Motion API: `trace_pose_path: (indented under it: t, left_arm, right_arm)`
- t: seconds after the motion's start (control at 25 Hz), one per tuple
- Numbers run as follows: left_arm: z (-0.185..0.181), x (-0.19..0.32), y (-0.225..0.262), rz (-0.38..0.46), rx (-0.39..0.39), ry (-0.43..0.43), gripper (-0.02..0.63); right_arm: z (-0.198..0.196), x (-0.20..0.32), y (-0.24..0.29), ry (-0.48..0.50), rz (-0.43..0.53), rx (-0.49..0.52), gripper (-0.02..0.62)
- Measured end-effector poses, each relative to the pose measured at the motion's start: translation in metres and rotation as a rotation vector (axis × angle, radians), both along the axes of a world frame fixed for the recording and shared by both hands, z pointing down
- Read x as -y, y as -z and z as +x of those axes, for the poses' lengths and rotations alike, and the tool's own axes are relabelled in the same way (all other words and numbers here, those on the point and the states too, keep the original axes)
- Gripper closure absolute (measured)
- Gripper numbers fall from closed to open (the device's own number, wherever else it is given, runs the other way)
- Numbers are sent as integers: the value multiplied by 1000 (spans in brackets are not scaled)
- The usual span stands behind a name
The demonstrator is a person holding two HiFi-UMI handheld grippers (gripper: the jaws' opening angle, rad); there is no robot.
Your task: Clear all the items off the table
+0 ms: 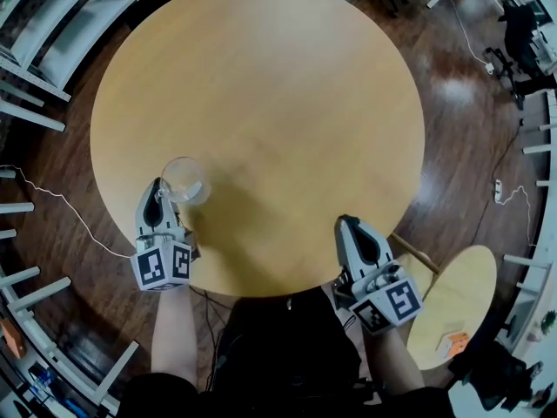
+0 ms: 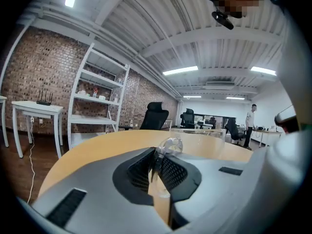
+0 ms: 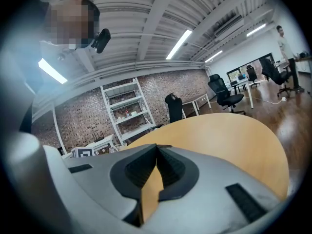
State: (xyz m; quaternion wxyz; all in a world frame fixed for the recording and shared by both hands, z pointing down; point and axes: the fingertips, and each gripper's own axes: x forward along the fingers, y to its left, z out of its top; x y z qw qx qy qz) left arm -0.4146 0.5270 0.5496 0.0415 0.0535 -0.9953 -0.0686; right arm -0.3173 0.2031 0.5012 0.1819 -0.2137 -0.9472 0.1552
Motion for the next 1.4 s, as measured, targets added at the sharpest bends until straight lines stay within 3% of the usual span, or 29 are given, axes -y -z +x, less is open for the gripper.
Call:
trace_pose_path:
  t: [0.32,0.72,1.04,1.4]
  left_arm:
    - [-4,20,79,-27,133,-102,606]
    - [24,142,145,57,233,-364,606]
    - [87,318,167,120,267,-614,606]
    - [194,522,184,198,265,-929,606]
  right_arm:
    - [18,13,30,-35,-10,108,591]
    - [77,86,82,-205,48,244,591]
    - [194,231,123,-486,111,295,591]
    - [377,398,132,-873,155,325,591]
